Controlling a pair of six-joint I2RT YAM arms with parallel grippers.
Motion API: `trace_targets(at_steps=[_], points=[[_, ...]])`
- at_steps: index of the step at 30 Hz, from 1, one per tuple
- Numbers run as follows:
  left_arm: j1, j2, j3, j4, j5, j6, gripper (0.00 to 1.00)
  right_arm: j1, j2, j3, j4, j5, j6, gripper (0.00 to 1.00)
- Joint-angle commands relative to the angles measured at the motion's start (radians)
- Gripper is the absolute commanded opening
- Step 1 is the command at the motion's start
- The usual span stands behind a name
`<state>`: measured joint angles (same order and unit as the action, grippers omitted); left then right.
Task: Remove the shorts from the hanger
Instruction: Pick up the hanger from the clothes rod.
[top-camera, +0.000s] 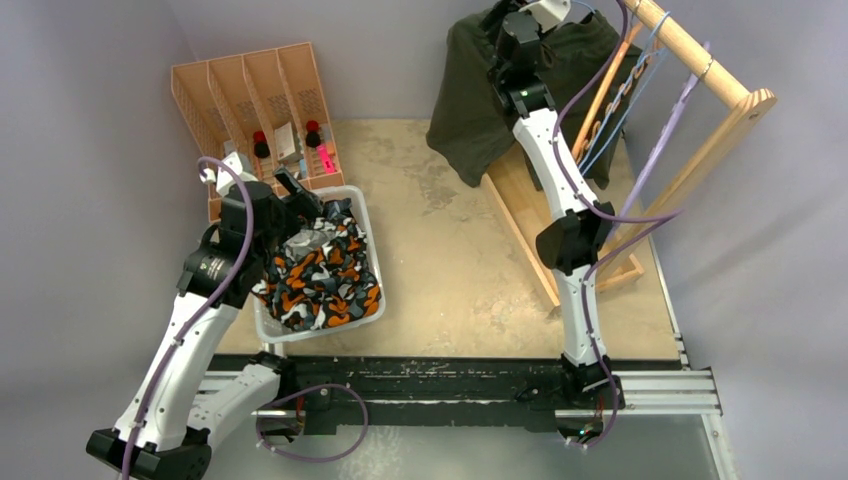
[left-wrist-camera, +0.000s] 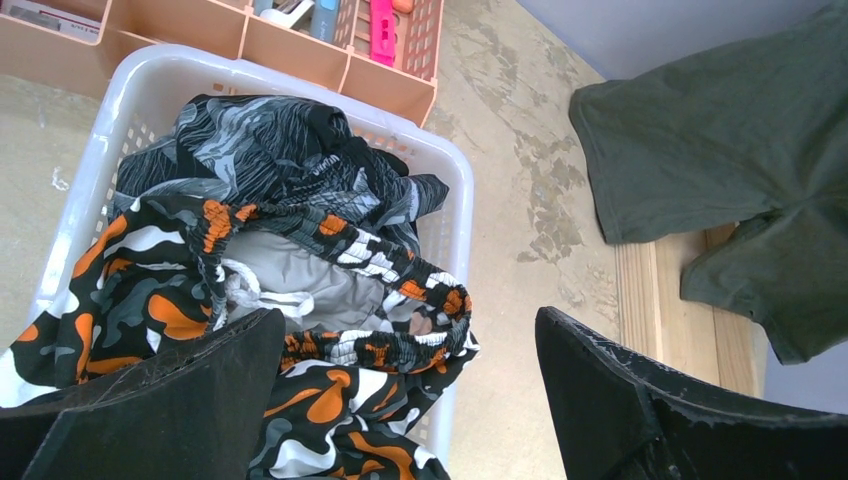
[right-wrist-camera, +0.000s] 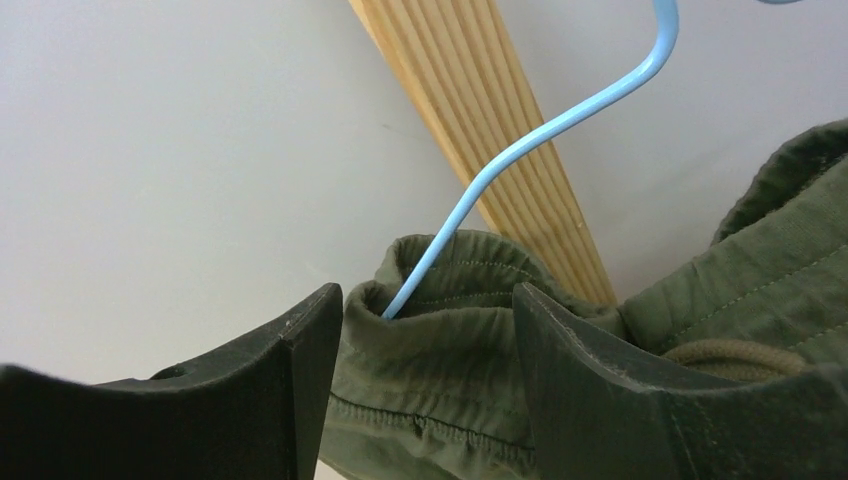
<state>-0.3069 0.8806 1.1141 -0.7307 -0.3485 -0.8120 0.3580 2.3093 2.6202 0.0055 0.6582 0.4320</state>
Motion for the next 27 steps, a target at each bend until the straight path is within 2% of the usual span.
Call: trace_targets(at_steps=[1,3,9,14,17,19,21,27], points=[[0.007,-0.015,0.008,0.007,-0.024,-0.010,0.95,-0.011,-0.002,0.039,0.089,-0.029,0.064,0.62],[0.006,-0.012,0.014,0.005,-0.021,-0.012,0.95,-0.013,0.006,0.045,0.102,-0.028,0.074,0.53],[0.006,-0.017,0.026,-0.012,-0.038,-0.013,0.95,-0.013,0.010,0.046,0.164,-0.037,0.085,0.38],[0.007,-0.022,0.018,-0.011,-0.046,-0.022,0.95,-0.013,-0.028,0.015,0.183,-0.057,0.097,0.20],[0.006,-0.016,0.017,-0.007,-0.035,-0.023,0.95,-0.013,-0.053,0.007,0.179,-0.076,0.099,0.13],[0.007,-0.013,0.016,-0.006,-0.035,-0.024,0.95,-0.013,-0.081,-0.022,0.180,-0.083,0.106,0.13],[0.006,-0.014,0.015,-0.006,-0.034,-0.023,0.94,-0.013,-0.105,-0.056,0.185,-0.080,0.112,0.00],[0.006,-0.018,0.012,-0.003,-0.034,-0.021,0.93,0.000,-0.147,-0.081,0.194,-0.105,0.096,0.00]])
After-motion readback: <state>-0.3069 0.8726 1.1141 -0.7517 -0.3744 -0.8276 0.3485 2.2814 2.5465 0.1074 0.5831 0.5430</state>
